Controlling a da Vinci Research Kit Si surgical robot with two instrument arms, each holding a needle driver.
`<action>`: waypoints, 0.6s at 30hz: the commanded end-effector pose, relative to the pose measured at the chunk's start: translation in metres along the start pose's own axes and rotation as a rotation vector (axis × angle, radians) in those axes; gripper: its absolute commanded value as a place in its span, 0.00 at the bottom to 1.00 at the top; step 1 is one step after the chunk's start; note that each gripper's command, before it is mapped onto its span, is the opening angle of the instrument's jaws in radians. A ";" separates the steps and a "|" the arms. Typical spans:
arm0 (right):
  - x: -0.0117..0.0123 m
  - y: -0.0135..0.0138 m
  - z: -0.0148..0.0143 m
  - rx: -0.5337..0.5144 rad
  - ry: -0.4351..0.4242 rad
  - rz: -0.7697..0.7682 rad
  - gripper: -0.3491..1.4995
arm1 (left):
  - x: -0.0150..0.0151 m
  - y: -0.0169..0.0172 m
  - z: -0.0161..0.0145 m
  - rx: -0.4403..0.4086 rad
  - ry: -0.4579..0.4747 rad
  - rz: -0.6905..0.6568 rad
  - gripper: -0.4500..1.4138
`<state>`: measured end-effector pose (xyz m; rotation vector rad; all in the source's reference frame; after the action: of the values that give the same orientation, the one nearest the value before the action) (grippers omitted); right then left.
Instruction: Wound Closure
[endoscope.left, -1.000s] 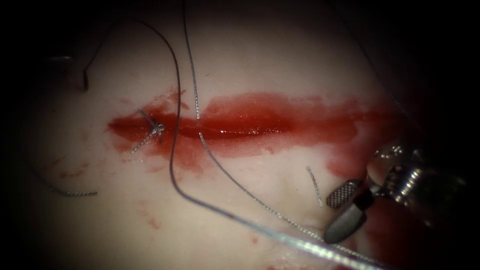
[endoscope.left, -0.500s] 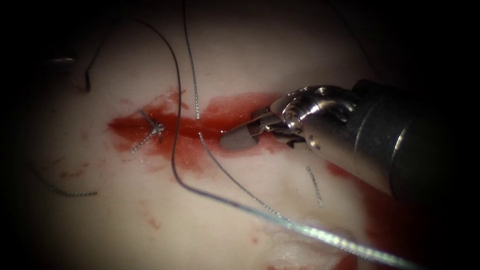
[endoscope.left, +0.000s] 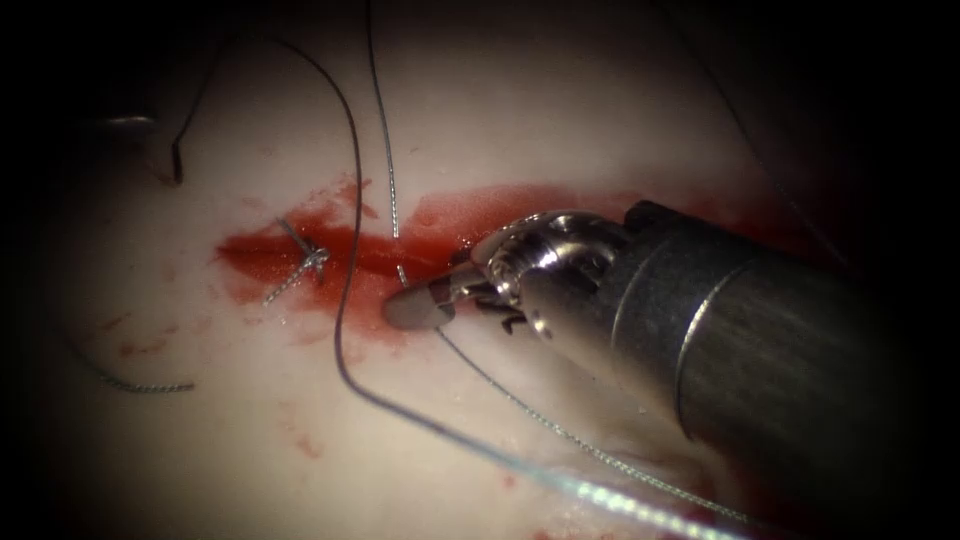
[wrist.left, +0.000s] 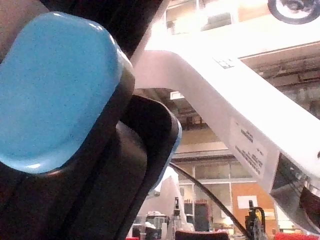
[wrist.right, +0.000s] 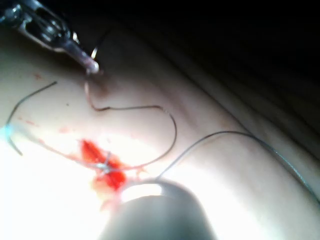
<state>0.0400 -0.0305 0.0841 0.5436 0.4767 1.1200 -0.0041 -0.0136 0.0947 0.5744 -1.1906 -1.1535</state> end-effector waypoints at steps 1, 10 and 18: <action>0.0014 -0.0004 0.0004 0.001 0.007 -0.003 0.56 | -0.0012 -0.0001 0.0006 0.002 -0.006 0.005 0.00; 0.0003 -0.0012 0.0021 0.004 -0.011 -0.012 0.46 | -0.0011 -0.0002 0.0007 0.003 -0.005 0.000 0.00; 0.0005 -0.0017 0.0029 0.014 -0.001 0.008 0.20 | -0.0011 -0.0002 0.0007 0.003 -0.003 0.000 0.00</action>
<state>0.0423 -0.0322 0.0850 0.5653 0.4804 1.1259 -0.0042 -0.0138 0.0947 0.5789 -1.1871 -1.1555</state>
